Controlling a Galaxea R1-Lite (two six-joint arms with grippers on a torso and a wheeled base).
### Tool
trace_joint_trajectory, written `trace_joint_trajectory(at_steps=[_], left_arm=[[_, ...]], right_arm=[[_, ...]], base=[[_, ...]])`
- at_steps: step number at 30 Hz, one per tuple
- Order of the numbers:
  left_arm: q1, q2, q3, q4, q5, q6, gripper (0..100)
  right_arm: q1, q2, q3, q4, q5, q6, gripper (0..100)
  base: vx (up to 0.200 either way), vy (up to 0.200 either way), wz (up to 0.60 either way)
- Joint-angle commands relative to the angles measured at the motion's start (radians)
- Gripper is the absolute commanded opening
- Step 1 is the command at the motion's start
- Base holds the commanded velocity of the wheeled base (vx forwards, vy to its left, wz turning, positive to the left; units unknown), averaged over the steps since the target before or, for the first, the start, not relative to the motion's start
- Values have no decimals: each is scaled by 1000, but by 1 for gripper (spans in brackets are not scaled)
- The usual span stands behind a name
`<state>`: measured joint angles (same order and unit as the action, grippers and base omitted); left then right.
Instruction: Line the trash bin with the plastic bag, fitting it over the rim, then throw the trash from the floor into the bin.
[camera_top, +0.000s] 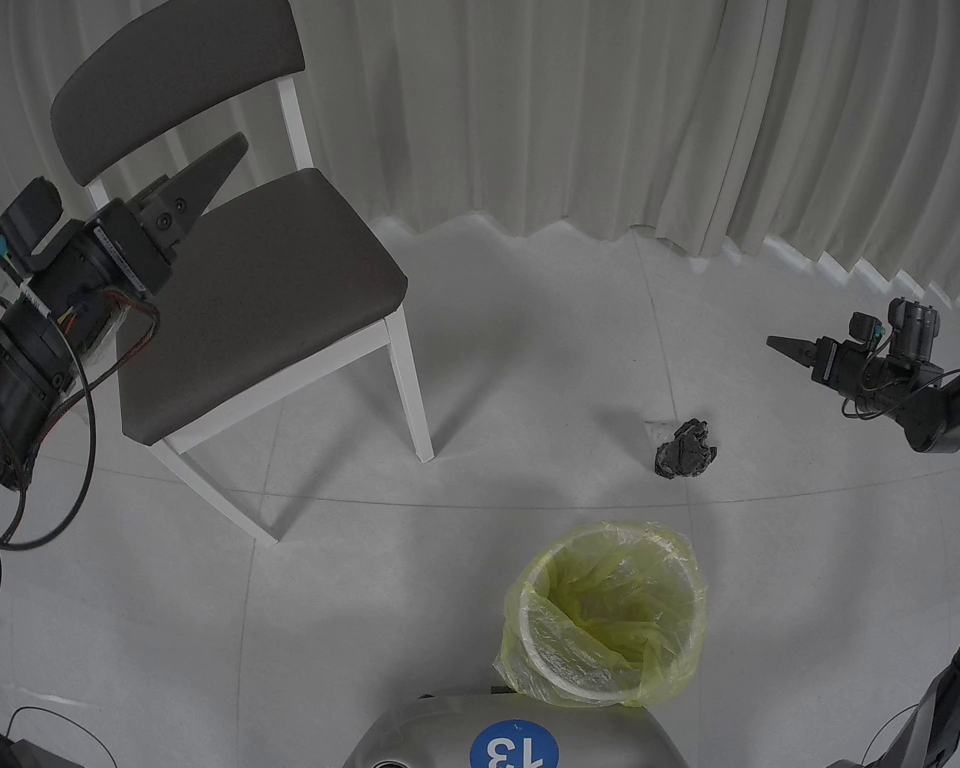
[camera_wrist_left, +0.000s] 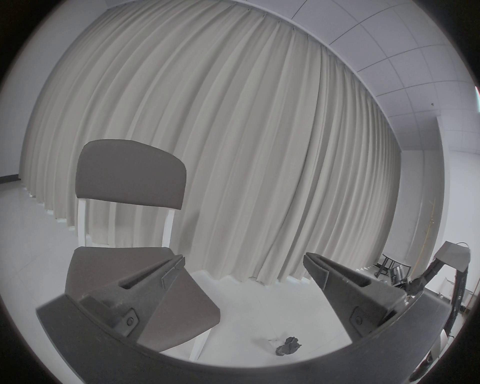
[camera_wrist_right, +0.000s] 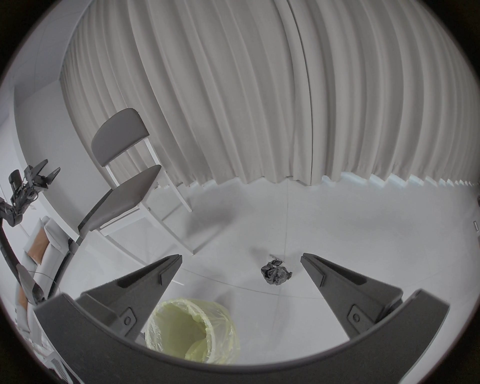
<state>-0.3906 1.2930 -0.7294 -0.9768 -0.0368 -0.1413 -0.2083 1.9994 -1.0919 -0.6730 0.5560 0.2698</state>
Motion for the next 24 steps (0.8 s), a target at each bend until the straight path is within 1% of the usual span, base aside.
trace_joint_trajectory(at_steps=[1,4,5,7,9,11,15,24], left_arm=[[1,-8,25,-20,-2,2,100],[3,-8,30,-26,-2,0,100],[3,-6,36,-33,0,0,100],[3,-4,41,-36,0,0,100],[3,0,42,-43,0,2,100],[3,8,47,-63,0,2,100],[3,12,48,-86,0,3,100],[3,8,65,-88,-2,5,100]], right_arm=[[46,185,-56,-80,-5,42,100],[55,225,-86,-86,-24,48,100],[75,286,-141,-89,-68,66,100],[84,348,-190,-109,-103,86,100],[87,381,-217,-140,-123,100,100],[92,444,-249,-226,-143,123,100],[95,484,-266,-303,-168,135,100],[107,499,-250,-306,-172,108,100]], base=[[0,0,0],[0,0,0],[0,0,0],[0,0,0],[0,0,0],[0,0,0],[0,0,0],[0,0,0]])
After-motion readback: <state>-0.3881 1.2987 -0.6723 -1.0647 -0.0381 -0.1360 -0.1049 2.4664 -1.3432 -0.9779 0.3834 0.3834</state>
